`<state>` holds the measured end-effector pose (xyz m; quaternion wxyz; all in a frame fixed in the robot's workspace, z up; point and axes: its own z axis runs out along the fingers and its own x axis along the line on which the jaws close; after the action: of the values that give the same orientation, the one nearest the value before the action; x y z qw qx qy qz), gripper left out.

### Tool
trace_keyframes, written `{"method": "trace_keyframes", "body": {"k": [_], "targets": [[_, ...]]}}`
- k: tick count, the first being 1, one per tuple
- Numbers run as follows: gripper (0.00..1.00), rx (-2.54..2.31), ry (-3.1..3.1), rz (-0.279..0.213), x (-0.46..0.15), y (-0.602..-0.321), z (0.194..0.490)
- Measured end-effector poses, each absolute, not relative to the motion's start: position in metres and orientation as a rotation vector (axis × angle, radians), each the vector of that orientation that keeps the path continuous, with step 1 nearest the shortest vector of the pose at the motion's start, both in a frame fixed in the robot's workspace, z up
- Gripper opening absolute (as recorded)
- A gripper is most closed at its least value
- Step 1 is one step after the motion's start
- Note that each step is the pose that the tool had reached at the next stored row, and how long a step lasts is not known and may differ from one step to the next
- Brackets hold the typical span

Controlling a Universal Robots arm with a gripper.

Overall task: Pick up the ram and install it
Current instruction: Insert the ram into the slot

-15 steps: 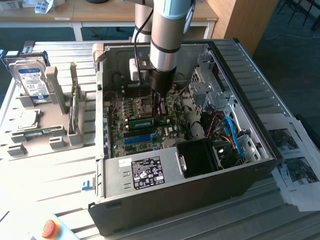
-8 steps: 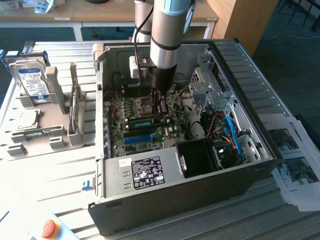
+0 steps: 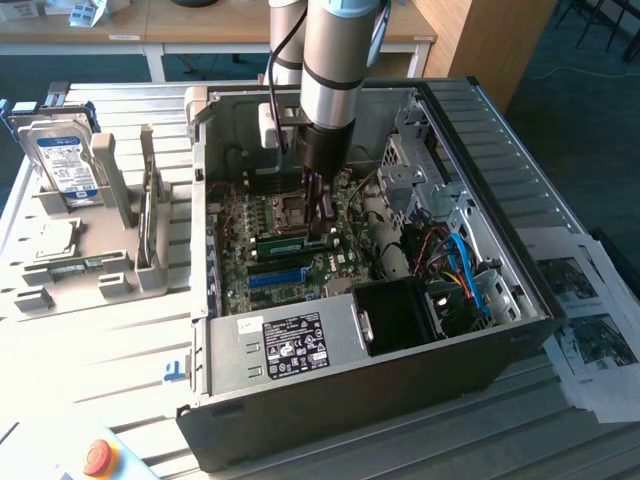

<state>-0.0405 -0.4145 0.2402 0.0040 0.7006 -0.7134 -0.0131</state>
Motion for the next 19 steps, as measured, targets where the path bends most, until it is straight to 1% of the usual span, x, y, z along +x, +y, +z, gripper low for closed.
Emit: {"method": "trace_keyframes", "body": {"k": [19], "targets": [[0.37, 2.195, -2.236, -0.041, -0.040, -0.414, 0.263]]}}
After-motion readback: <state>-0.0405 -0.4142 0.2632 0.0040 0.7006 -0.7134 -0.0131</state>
